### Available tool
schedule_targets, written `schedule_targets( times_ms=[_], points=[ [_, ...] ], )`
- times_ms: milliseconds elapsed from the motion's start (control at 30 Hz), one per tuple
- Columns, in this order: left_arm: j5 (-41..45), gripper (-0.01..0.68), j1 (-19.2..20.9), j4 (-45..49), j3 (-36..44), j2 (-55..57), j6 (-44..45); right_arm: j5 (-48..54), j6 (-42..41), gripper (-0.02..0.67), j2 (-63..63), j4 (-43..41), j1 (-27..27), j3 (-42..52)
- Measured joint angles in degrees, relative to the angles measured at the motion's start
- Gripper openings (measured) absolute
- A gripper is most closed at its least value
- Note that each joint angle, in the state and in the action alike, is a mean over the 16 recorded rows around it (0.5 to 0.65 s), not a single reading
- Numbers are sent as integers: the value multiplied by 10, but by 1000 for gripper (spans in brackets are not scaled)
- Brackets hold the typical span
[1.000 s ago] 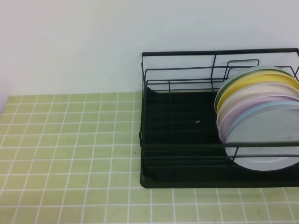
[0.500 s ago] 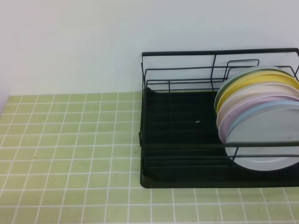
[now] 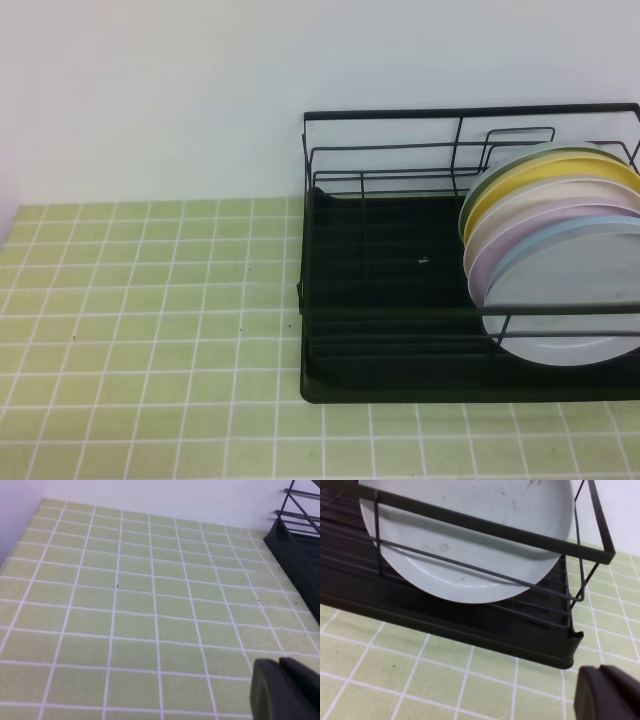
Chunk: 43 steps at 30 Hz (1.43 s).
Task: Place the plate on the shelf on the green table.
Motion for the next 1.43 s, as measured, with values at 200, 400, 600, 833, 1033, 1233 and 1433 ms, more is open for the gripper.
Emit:
schedule_targets(
  times_ms=[200, 400, 600, 833, 1033, 1233, 1433],
  points=[
    [0, -3, 0, 0, 0, 0, 0, 0, 0, -2, 0, 0, 0, 0],
    [0, -3, 0, 0, 0, 0, 0, 0, 0, -2, 0, 1, 0, 0],
    [0, -3, 0, 0, 0, 0, 0, 0, 0, -2, 0, 1, 0, 0],
    [0, -3, 0, 0, 0, 0, 0, 0, 0, -2, 0, 1, 0, 0],
    [0, -3, 0, 0, 0, 0, 0, 0, 0, -2, 0, 1, 0, 0],
    [0, -3, 0, 0, 0, 0, 0, 0, 0, -2, 0, 1, 0, 0],
    [0, -3, 0, 0, 0, 0, 0, 0, 0, -2, 0, 1, 0, 0]
  ],
)
